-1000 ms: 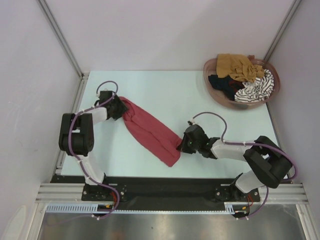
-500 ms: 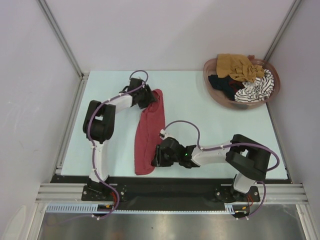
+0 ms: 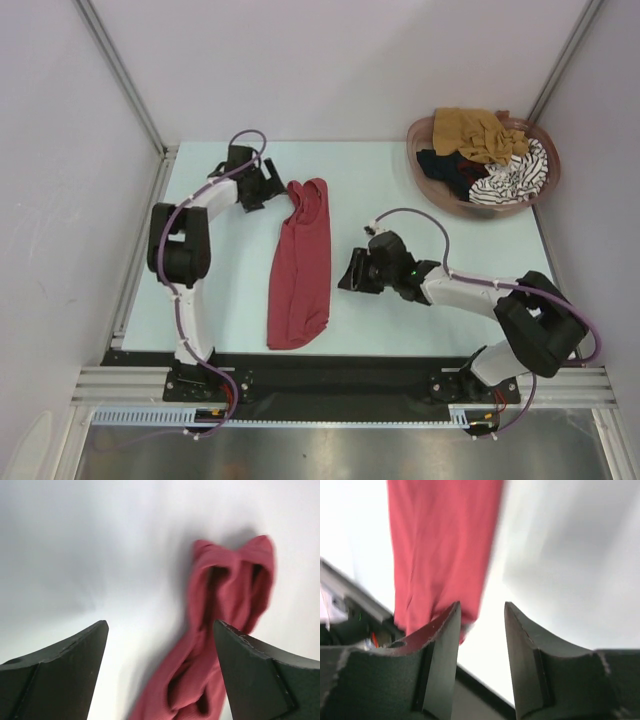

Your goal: Fold and stack the tank tops

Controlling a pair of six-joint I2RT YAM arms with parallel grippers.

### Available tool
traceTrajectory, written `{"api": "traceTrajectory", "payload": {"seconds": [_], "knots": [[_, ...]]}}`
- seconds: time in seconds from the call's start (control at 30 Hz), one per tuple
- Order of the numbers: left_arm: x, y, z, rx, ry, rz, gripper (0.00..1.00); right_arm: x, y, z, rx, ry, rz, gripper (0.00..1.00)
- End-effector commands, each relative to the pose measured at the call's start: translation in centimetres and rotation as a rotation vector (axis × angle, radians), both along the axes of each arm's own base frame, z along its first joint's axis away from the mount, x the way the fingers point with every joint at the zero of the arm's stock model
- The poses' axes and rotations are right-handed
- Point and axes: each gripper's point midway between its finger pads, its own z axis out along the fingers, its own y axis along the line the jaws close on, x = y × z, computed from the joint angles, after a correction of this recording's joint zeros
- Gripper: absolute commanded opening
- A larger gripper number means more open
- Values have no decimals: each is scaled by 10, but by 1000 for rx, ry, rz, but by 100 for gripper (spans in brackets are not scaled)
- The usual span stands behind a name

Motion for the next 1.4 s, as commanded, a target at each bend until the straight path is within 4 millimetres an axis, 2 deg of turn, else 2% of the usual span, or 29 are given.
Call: {"api": "traceTrajectory", "payload": {"seconds": [0.0,0.03,0.07,0.1,0.13,0.17,0.2,0.23,0.3,0.33,0.37,0.4,0.43,0.47,0.5,0.53,0.63,0.7,0.73,0.77,0.9,1.0,1.07,1.1,1.13,1.23,1.3,1.33,1.37], "knots": [[-15,25,41,38,-72,-3,92,38,-9,19,10,-60,25,45],[-27,29,34,47,-50,-5,93,45,-10,19,7,-61,26,45],[-33,30,36,49,-54,-14,93,58,-4,21,15,-60,33,45],[-37,29,51,45,-94,-31,93,70,-7,21,11,-68,25,46],[-51,27,40,38,-67,-44,92,79,-6,20,11,-68,21,46],[-60,23,40,12,-65,-66,92,91,-1,18,15,-63,19,46],[-64,21,51,-1,-100,-72,91,99,1,16,17,-61,17,45],[-79,22,37,-5,-63,-74,89,111,-2,16,21,-59,-3,42],[-93,20,39,-24,-65,-82,87,128,4,10,28,-43,-12,39],[-111,19,22,-31,-28,-94,86,136,2,9,31,-43,-22,38],[-118,18,19,-37,-29,-97,86,143,3,7,29,-44,-31,38],[-122,17,25,-46,-58,-101,86,148,2,-4,18,-26,-38,38],[-136,18,12,-44,-28,-104,85,161,4,1,24,-43,-44,38],[-141,19,10,-43,-29,-105,85,166,5,-1,24,-38,-45,38],[-145,21,13,-37,-42,-107,85,168,7,-15,11,-15,-43,39],[-153,22,7,-34,-25,-108,84,178,11,-9,21,-29,-45,40],[-164,26,9,-19,-37,-105,84,191,13,-20,15,-21,-53,42],[-166,26,13,-19,-52,-105,85,202,14,-19,6,-43,-69,44],[-169,27,12,-20,-51,-106,84,204,14,-28,-5,-36,-73,44],[-169,27,12,-18,-53,-106,84,212,16,-24,-3,-51,-81,44],[-170,30,11,-3,-48,-101,84,223,21,-38,-18,-25,-94,43],[-169,31,12,0,-53,-89,84,232,23,-49,-51,-18,-113,38],[-169,31,13,0,-65,-88,84,233,24,-60,-65,0,-113,29],[-170,32,12,3,-61,-86,84,236,25,-58,-66,-3,-117,25],[-169,32,12,4,-62,-83,84,239,20,-61,-81,-2,-133,14],[-167,34,10,17,-57,-80,84,246,2,-58,-94,-10,-170,0],[-165,35,8,43,-57,-72,84,259,-24,-45,-82,-29,-212,0],[-164,35,8,50,-62,-69,84,257,-32,-46,-79,-18,-212,0],[-162,33,9,55,-67,-71,84,264,-50,-41,-82,-21,-232,0]]}}
